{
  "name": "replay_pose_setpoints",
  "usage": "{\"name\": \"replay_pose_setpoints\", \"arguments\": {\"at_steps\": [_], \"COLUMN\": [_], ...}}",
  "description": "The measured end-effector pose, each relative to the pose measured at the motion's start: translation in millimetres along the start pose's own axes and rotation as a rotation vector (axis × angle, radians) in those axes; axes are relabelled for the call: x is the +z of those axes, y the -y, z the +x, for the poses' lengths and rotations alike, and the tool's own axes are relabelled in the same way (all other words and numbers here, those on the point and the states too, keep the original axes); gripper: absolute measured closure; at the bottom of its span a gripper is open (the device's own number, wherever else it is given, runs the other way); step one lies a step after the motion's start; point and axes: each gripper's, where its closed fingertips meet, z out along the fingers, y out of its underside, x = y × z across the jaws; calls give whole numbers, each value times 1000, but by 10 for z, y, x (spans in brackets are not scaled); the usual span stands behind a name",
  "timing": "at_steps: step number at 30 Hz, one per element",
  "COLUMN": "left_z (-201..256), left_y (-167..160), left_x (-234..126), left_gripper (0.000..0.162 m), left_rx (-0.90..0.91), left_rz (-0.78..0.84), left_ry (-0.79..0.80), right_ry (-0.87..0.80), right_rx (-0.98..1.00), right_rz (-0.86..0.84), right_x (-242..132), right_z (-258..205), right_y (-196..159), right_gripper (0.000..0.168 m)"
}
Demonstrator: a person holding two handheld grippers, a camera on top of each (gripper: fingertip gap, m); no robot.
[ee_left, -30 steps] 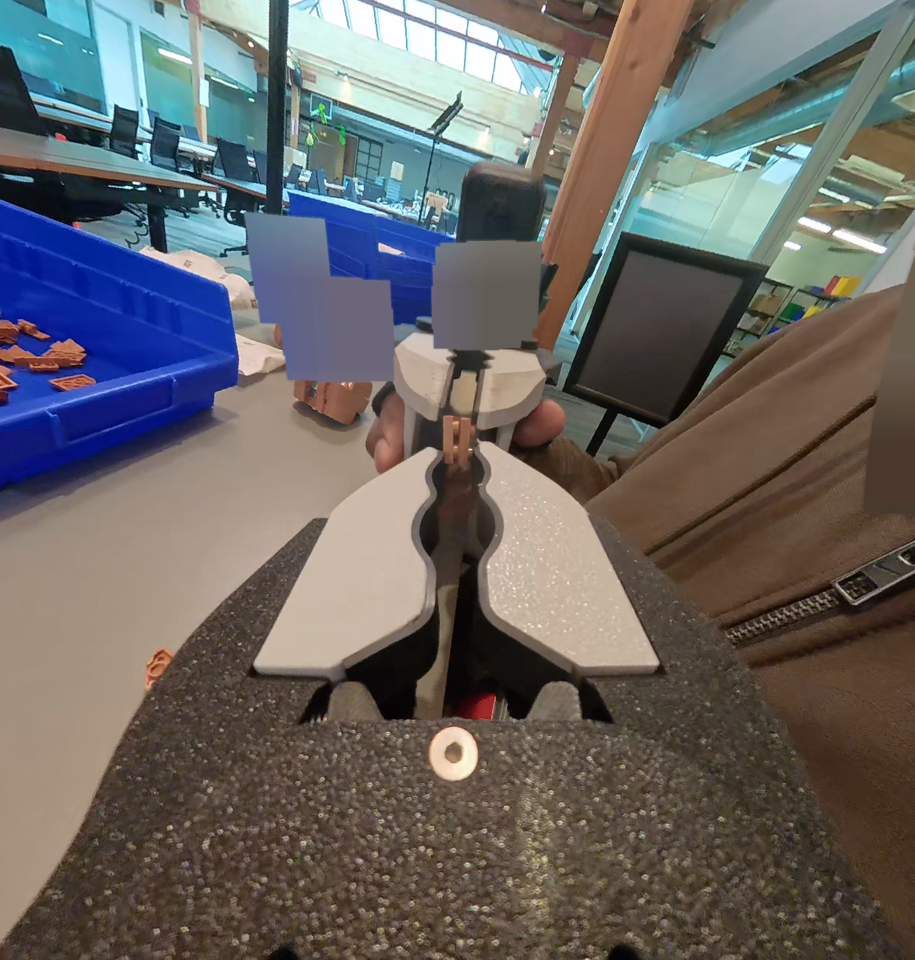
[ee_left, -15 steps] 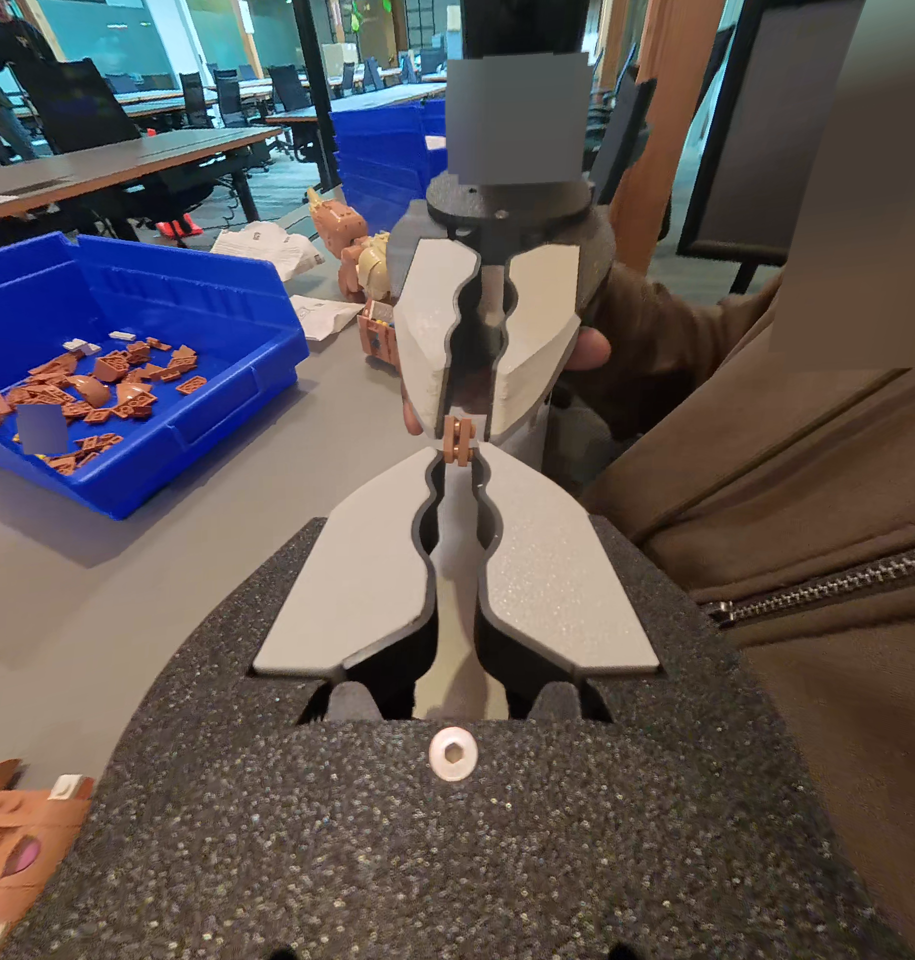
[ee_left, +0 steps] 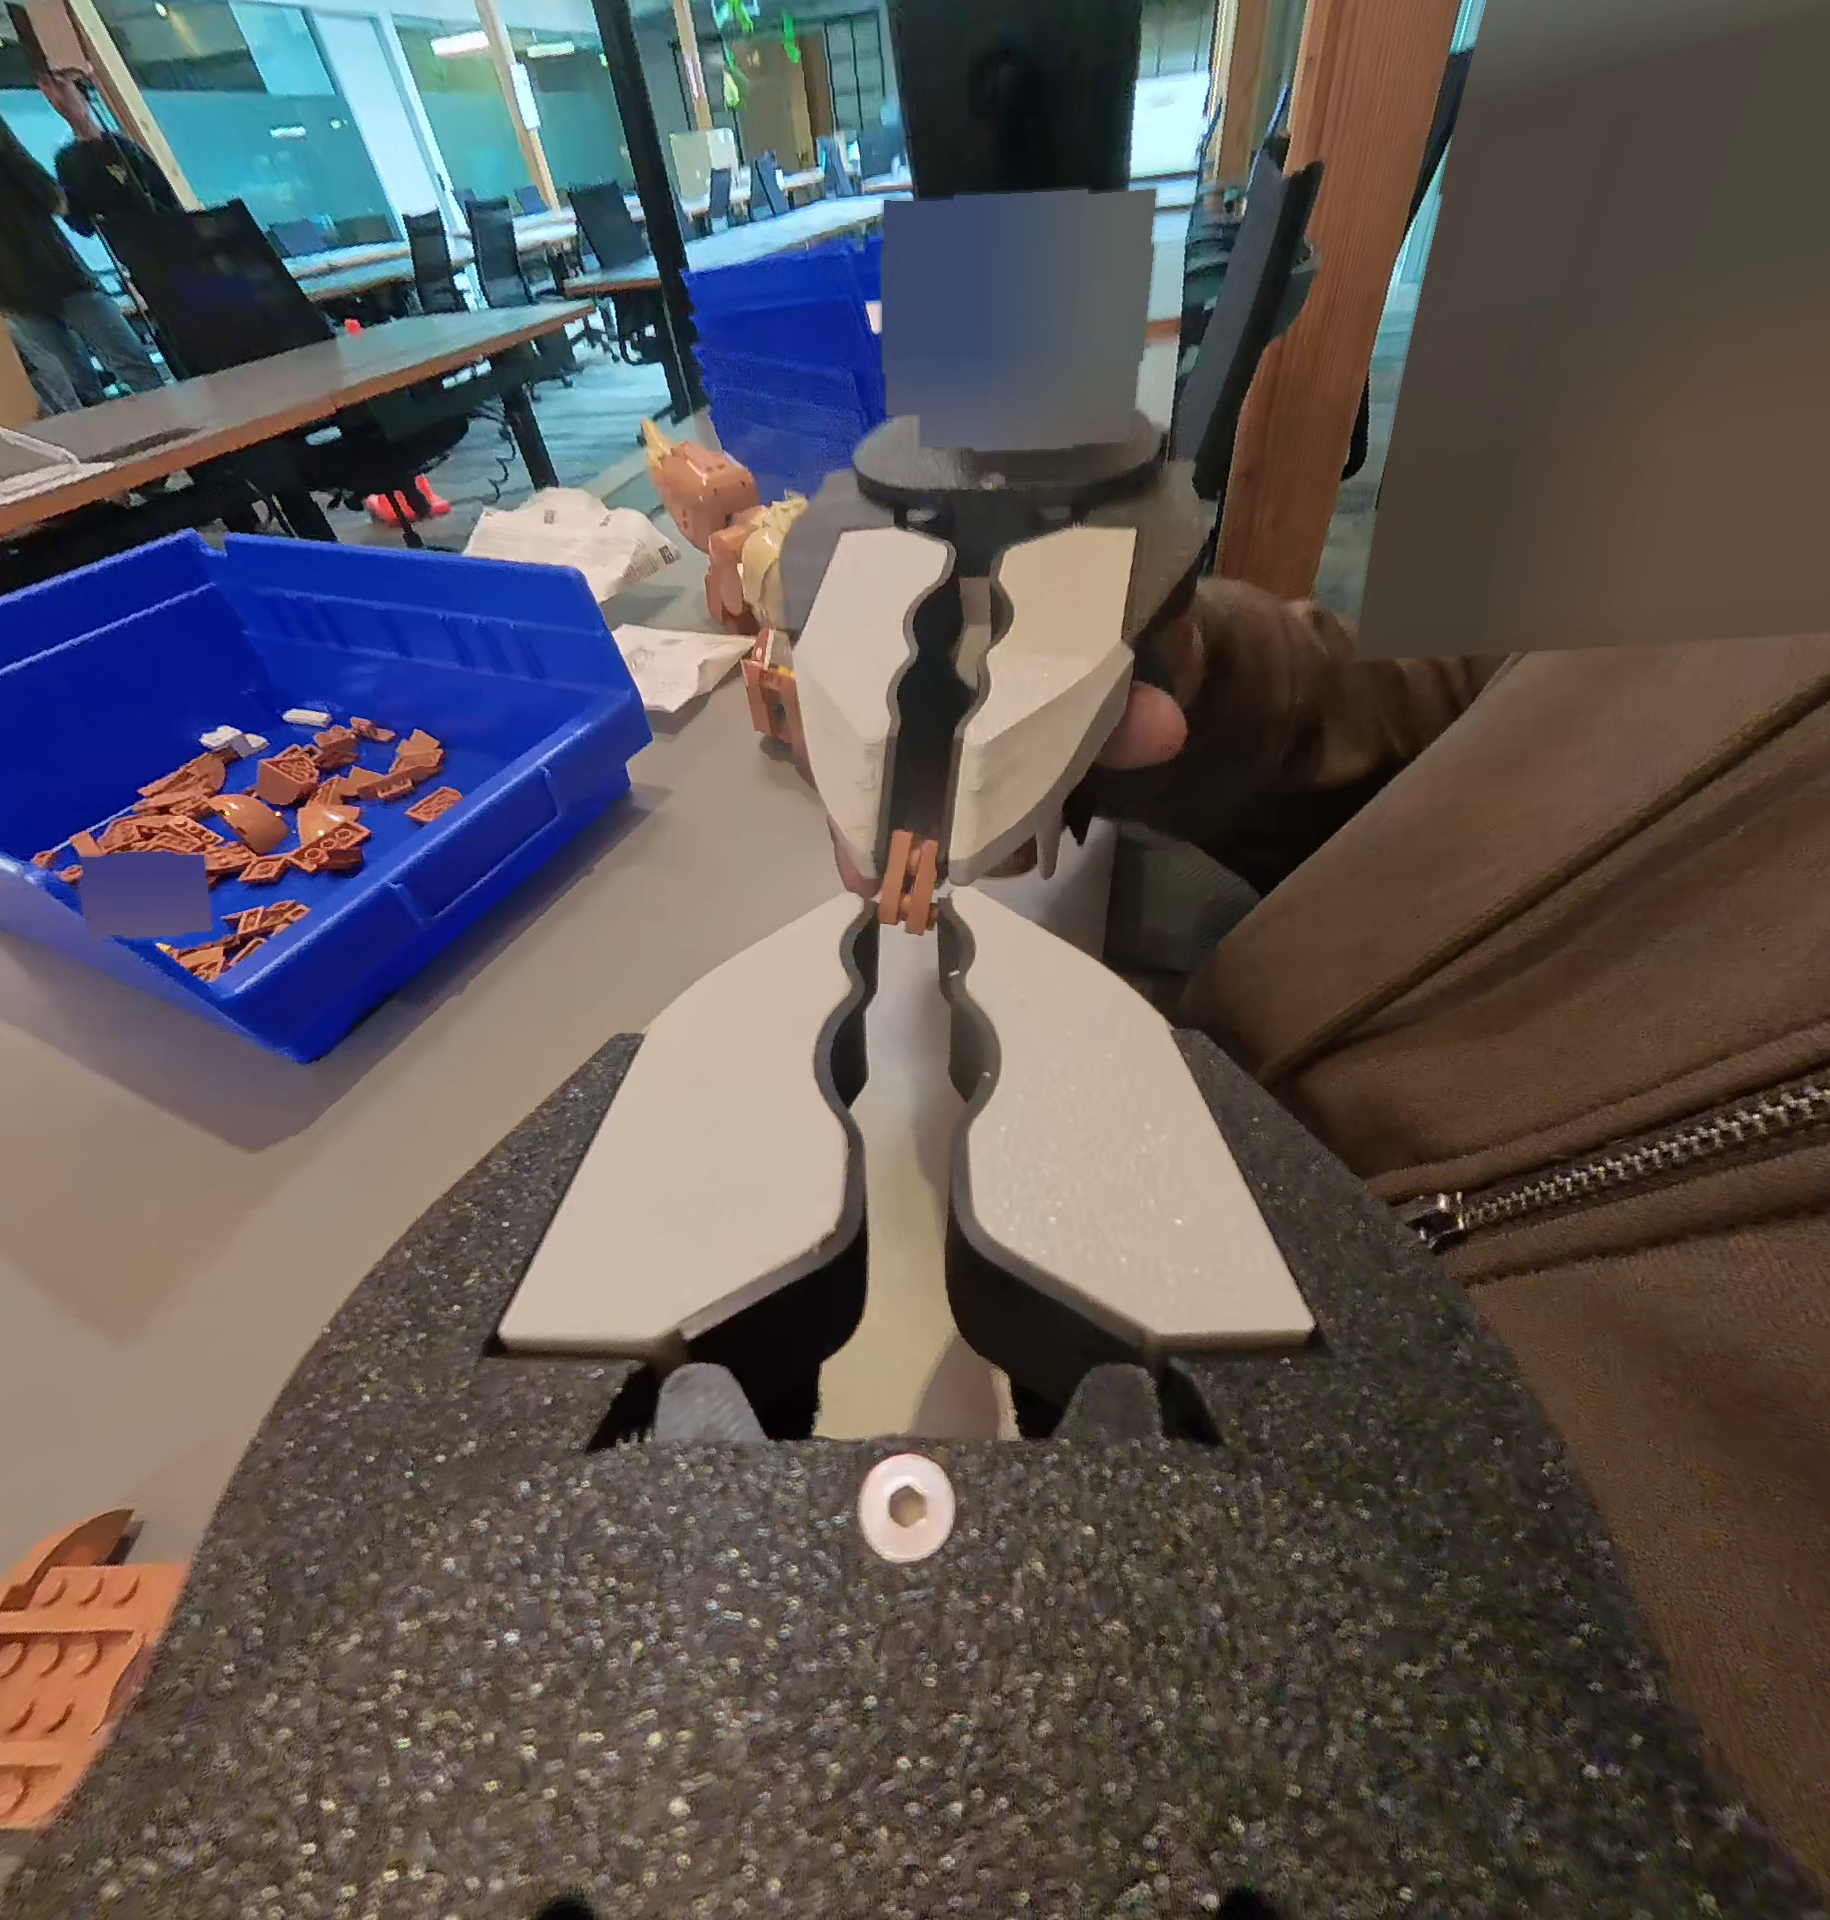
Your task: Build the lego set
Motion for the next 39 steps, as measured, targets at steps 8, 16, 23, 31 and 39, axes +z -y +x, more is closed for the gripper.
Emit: {"name": "replay_pose_setpoints", "arguments": {"at_steps": [8,16,23,31,39], "left_z": [-51,-22,-95,-91,-111], "left_y": [170,276,287,326,351], "left_x": [-119,-61,-51,-38,-25], "left_gripper": [151,146,155,149,152], "left_rx": [-97,-144,-187,-219,-281], "left_rz": [241,389,465,502,544], "left_ry": [-80,-126,-58,-34,-21], "right_ry": [30,83,90,86,75], "right_rx": [133,356,408,430,435], "right_rz": [277,524,578,648,691], "right_x": [-88,-59,-46,-125,-104], "right_z": [32,129,148,168,159], "right_y": [234,326,325,324,299], "right_gripper": [160,160,159,160,159]}}
